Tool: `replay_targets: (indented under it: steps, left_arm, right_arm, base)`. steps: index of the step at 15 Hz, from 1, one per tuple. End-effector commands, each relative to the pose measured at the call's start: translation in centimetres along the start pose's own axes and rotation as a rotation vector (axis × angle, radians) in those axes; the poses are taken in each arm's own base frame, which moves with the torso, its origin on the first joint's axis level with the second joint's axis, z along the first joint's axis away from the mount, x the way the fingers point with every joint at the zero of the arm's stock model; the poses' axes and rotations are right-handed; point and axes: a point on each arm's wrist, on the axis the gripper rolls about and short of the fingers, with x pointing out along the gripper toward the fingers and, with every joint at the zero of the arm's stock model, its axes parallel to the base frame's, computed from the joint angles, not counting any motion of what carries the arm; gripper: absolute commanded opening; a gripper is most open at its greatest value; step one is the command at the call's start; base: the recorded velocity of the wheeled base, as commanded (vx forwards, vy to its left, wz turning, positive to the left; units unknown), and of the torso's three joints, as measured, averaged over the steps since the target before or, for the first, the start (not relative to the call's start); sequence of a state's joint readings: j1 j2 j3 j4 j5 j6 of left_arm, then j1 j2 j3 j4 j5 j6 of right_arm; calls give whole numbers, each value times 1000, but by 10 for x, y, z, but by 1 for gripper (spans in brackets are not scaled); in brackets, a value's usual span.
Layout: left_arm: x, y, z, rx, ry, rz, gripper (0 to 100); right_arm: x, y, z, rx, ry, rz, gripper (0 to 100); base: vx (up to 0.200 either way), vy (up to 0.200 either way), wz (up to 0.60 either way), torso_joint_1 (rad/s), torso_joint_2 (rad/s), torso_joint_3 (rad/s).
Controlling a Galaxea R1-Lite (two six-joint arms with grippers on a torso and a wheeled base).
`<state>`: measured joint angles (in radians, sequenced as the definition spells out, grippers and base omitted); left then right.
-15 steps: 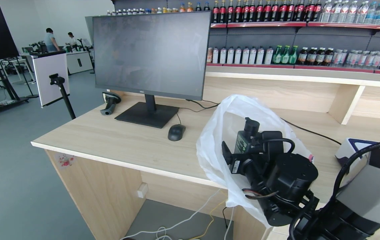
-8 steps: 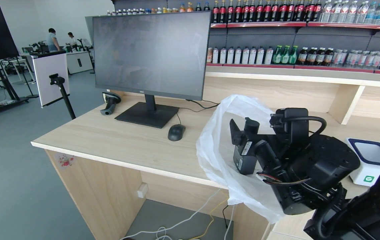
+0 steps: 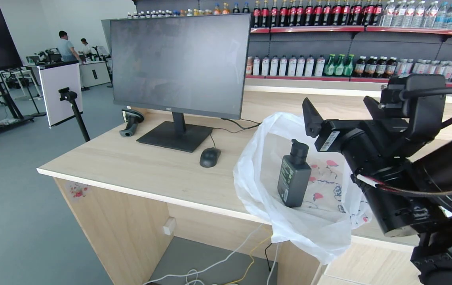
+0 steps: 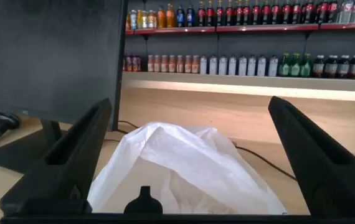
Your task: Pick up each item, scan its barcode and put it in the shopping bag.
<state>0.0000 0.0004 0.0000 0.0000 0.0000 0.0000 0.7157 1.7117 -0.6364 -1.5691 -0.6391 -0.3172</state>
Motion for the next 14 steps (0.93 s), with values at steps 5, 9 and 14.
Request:
replay_targets:
  steps: [5, 9, 14]
  left_arm:
    - [0, 0, 0, 0, 0, 0, 100]
    - [0, 0, 0, 0, 0, 0, 100]
    - [0, 0, 0, 0, 0, 0, 100]
  right_arm:
    - [-14, -40, 74, -15, -84, -54, 100]
    - [-37, -69, 111, -80, -46, -40, 100]
    - [-62, -88, 102, -75, 106, -53, 100]
  base:
    - [0, 0, 0, 0, 0, 0]
    - [0, 0, 0, 0, 0, 0]
    - [0, 0, 0, 0, 0, 0]
